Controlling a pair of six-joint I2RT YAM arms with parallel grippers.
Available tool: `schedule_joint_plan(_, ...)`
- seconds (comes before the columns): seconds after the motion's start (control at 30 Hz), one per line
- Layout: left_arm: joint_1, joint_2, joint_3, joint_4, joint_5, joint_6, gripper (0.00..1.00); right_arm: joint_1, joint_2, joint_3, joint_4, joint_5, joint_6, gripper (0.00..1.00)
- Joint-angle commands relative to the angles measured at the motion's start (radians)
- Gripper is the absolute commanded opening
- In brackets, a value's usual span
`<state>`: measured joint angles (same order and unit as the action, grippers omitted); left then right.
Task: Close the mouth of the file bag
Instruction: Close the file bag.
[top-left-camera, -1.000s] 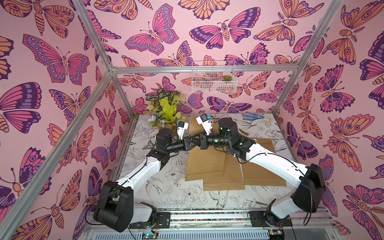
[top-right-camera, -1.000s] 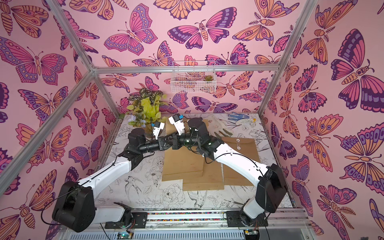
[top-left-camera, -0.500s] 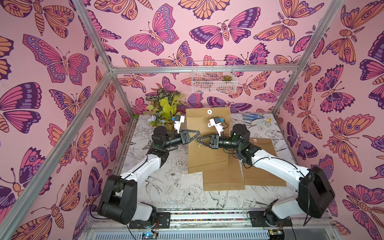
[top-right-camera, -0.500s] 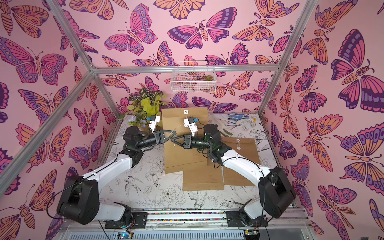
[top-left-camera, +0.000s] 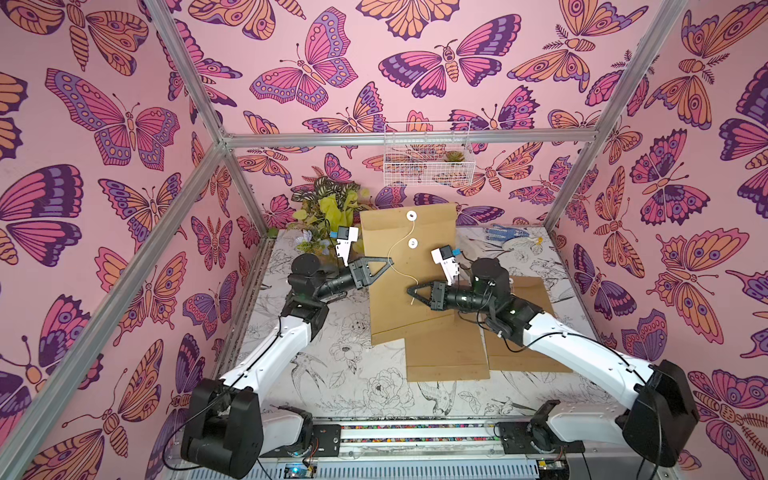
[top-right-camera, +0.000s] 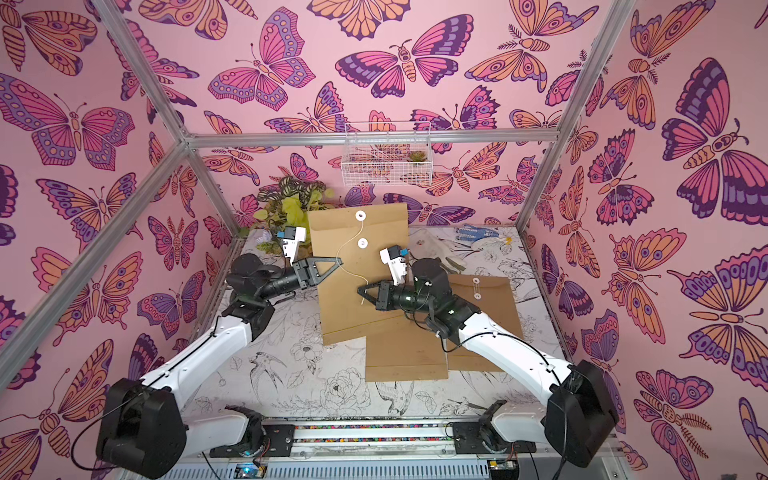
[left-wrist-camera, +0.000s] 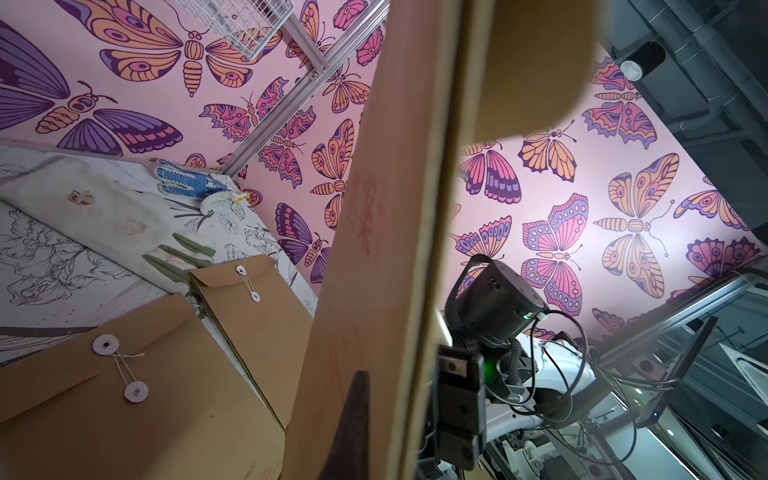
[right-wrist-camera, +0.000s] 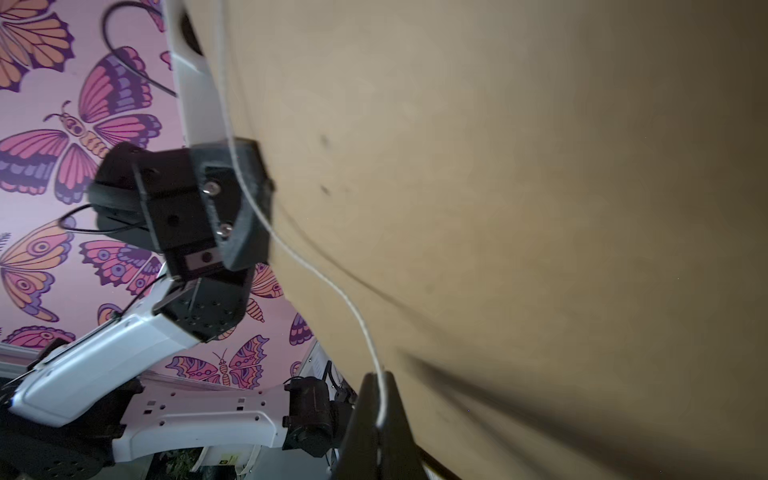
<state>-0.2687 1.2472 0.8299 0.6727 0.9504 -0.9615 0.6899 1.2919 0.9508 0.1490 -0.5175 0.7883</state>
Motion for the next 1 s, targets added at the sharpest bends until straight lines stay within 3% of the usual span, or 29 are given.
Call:
schedule_joint_plan(0.0,0.001,-0.057,-0.007,0.017,0.010,0.024,0.00,0.012,-0.035,-0.001,-0.063,0.098,0.009,0.00)
schedule_joint_plan(0.97,-0.024,-0.101,0.015,0.028,0.093,0.078,0.00,0.011,-0.065,-0.046,-0.161,0.245,0.059,0.00)
